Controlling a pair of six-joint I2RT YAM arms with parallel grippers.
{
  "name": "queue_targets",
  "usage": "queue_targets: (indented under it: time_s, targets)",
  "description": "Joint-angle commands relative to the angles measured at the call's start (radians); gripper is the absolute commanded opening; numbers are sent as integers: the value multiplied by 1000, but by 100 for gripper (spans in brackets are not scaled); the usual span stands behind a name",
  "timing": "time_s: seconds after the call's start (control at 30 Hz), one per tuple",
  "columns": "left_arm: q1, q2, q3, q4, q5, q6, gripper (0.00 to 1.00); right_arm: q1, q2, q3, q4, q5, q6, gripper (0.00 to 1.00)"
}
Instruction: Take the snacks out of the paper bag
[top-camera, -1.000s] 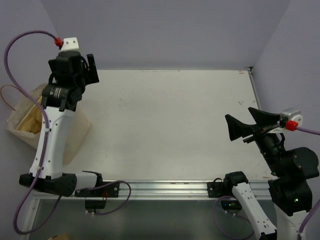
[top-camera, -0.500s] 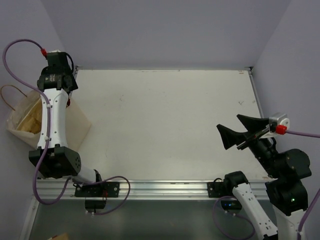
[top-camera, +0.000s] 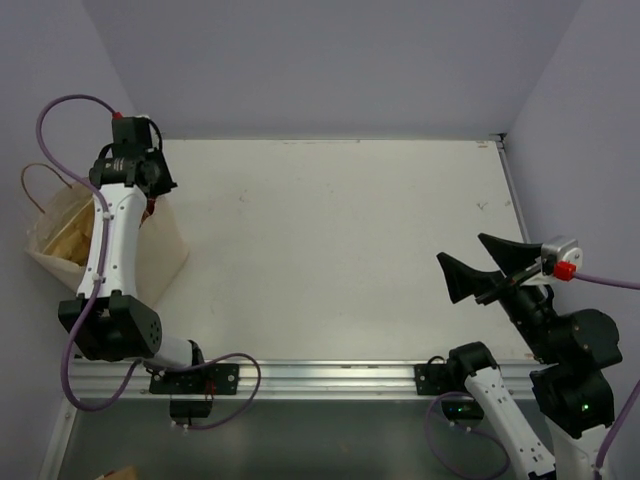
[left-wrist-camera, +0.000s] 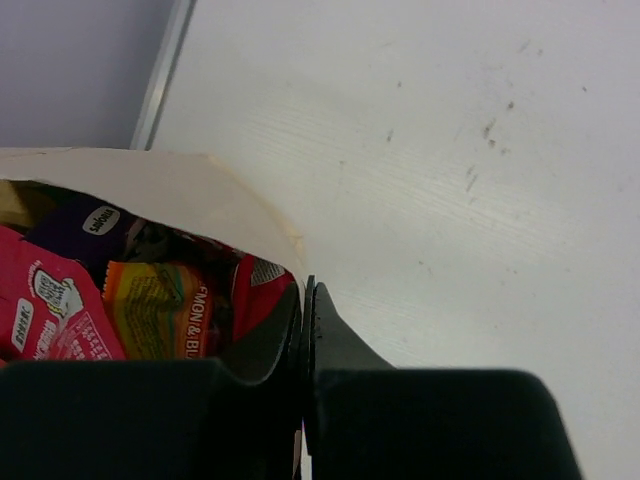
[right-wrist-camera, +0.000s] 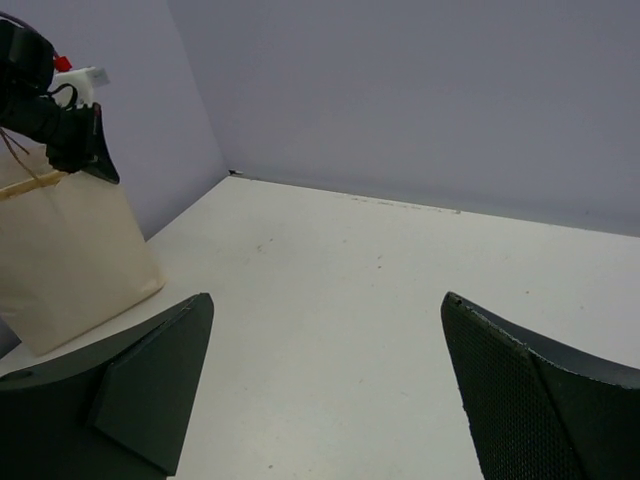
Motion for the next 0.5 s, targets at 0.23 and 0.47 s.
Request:
queue_targets:
  time_s: [0.23, 0.47]
  targets:
    - [-343, -94, 60, -20, 154, -132, 0, 4, -19, -17, 44, 46, -23, 99]
    - [-466, -52, 83, 19, 195, -169, 2, 4, -8, -18, 41, 46, -29, 99]
